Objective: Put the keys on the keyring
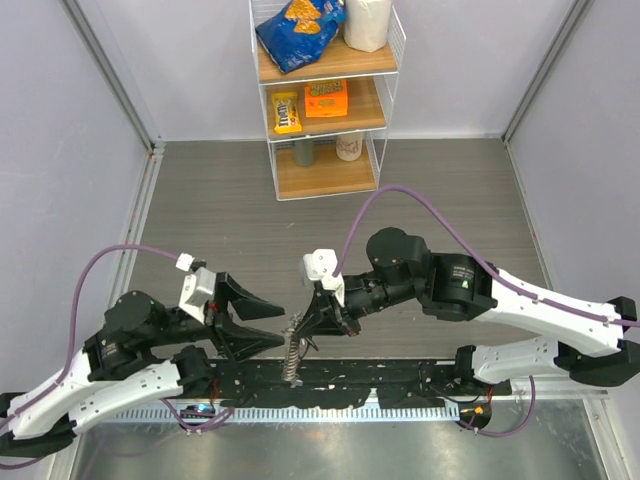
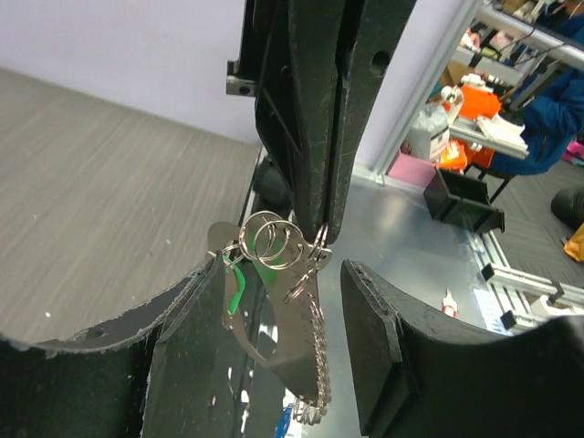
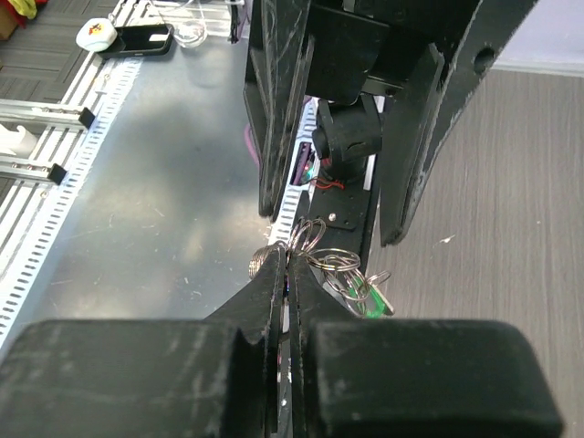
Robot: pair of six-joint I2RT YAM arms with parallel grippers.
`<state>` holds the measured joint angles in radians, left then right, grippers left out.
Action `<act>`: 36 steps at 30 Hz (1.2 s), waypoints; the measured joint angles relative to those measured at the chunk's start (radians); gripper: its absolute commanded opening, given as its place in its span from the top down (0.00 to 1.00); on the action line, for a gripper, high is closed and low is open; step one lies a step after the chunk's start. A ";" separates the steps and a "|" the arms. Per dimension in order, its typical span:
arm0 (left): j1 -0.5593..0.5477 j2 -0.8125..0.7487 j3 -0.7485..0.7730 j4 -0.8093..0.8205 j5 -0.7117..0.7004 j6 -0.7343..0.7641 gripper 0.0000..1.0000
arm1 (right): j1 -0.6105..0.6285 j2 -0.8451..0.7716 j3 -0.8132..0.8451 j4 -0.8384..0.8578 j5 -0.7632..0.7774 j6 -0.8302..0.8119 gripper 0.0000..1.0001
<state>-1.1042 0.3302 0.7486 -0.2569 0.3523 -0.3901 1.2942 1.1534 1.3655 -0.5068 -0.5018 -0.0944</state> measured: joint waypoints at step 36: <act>0.003 0.072 0.050 -0.150 0.092 -0.003 0.74 | 0.003 0.130 0.094 -0.117 -0.036 0.162 0.95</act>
<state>-1.1011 0.4023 0.7986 -0.4068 0.4438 -0.3927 1.2968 1.2839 1.4593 -0.6235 -0.5377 0.0677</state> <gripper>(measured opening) 0.327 0.068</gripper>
